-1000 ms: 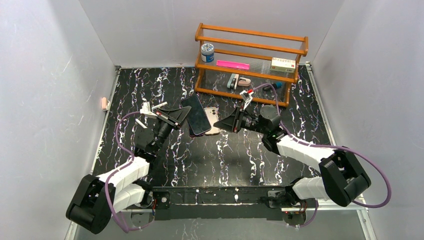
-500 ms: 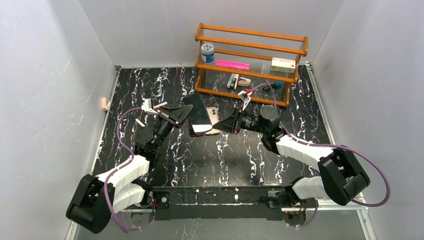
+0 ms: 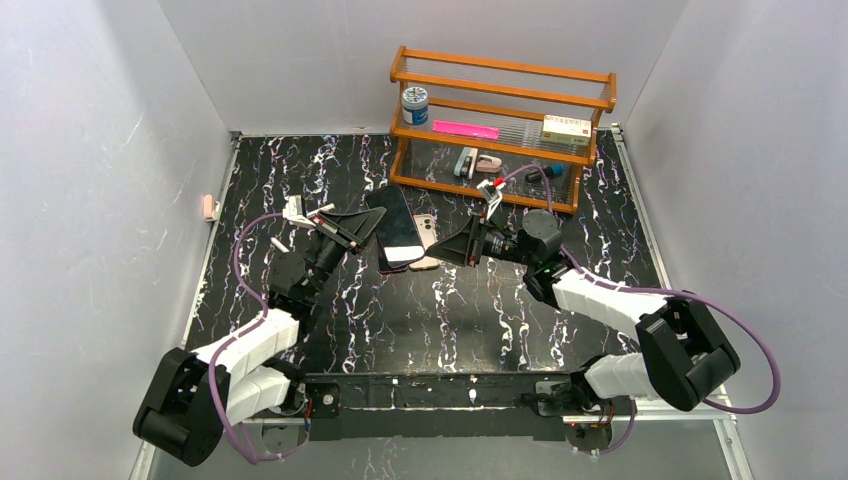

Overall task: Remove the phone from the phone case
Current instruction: Remove the phone case from the phone.

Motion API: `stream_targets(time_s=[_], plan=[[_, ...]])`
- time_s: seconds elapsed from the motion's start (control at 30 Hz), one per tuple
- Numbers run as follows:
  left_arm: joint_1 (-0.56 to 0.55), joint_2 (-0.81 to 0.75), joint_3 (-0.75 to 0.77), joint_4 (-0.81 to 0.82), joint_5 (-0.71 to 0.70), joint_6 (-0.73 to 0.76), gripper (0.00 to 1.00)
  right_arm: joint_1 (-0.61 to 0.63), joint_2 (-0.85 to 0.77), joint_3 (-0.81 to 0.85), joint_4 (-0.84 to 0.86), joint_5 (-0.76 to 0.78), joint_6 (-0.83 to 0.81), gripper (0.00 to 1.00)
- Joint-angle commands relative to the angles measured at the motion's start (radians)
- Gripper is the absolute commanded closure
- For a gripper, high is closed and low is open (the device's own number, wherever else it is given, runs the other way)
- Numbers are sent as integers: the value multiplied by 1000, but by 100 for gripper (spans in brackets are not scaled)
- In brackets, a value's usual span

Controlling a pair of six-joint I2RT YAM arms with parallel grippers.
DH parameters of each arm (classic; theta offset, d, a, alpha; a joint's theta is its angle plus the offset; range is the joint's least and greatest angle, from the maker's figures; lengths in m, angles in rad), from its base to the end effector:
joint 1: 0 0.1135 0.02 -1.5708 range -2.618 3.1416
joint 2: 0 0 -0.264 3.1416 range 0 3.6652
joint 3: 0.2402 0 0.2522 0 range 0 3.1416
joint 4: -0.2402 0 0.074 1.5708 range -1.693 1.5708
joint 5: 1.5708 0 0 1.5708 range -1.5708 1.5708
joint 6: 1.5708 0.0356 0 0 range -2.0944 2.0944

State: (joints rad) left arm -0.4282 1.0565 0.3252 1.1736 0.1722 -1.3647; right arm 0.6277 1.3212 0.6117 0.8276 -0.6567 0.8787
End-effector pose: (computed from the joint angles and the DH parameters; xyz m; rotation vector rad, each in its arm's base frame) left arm 0.1895 -0.0932 0.2711 -0.4266 1.2347 -1.6672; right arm 0.2148 0.1827 0.2673 -0.4118 1.6779 1.6429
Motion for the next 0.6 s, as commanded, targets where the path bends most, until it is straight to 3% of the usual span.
stream_targets(time_s=[0.0,0.57], plan=[[-1,-17,31,77,8,-5,100,0,-48,34,34,10,-27,64],[-1,-13,30,77,9,-3,100,0,-50,34,50,-7,-20,61]])
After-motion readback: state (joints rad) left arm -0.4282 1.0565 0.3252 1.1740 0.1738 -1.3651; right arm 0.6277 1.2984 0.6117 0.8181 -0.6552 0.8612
